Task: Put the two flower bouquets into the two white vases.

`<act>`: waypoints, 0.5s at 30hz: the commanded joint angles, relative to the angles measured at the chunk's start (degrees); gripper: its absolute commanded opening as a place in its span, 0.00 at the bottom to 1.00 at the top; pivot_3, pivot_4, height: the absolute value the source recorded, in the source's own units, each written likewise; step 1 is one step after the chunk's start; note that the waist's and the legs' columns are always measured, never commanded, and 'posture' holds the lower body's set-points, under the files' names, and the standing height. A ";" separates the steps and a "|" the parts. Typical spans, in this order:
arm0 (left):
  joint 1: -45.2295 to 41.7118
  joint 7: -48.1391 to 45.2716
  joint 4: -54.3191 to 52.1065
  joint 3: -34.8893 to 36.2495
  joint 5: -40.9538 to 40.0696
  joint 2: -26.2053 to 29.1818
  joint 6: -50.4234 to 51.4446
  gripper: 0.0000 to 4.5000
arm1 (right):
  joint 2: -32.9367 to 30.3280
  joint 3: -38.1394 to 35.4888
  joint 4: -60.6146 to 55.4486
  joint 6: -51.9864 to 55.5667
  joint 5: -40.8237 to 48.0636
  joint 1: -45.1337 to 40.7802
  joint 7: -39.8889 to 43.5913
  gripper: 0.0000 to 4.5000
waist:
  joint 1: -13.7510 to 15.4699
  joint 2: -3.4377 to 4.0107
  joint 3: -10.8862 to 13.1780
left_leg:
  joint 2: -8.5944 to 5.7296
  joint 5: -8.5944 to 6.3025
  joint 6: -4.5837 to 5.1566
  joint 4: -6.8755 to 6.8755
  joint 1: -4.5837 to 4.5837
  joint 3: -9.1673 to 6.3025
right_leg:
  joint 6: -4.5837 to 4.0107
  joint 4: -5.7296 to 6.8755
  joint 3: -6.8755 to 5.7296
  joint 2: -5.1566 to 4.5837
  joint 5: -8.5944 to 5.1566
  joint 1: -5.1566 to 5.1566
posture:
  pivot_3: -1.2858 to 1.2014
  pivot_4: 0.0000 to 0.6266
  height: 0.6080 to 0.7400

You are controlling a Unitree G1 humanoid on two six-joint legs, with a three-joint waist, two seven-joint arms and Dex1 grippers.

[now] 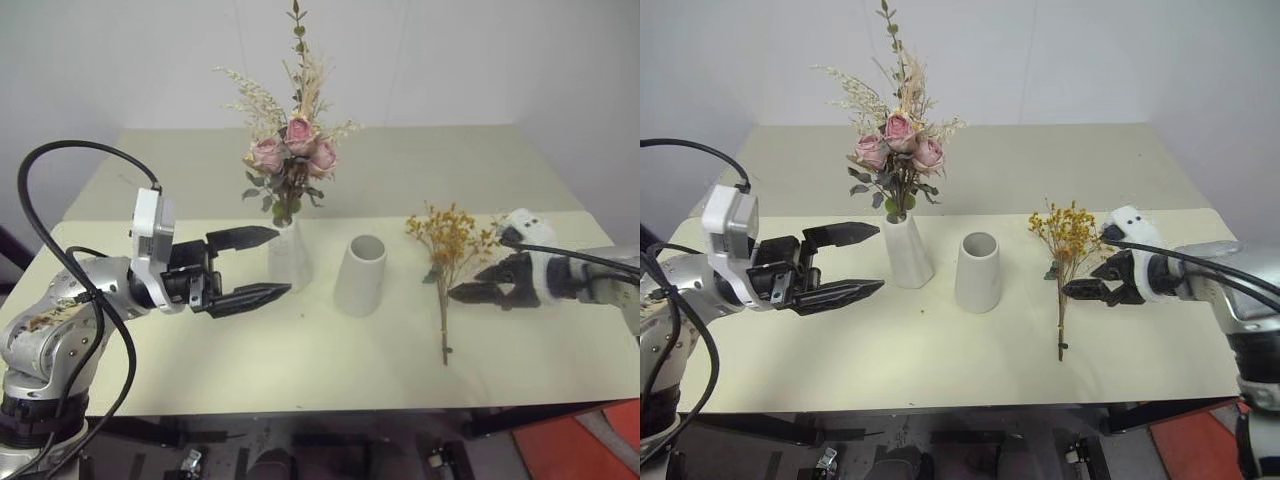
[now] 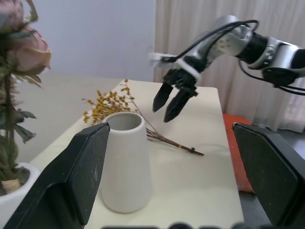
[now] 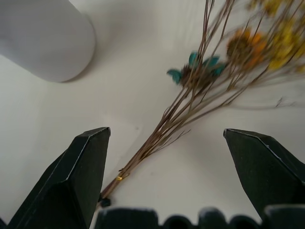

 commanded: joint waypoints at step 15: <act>-1.56 -3.55 0.63 -0.37 0.59 1.85 -0.90 1.00 | 6.77 9.82 6.63 3.90 -7.55 -4.79 -4.78 0.66 | 0.06 -0.01 -0.01 | 0.00 0.00 0.00 0.01 -0.02 -0.01 | 0.00 0.02 -0.03 0.00 0.00 -0.02 | 0.52 0.24 1.00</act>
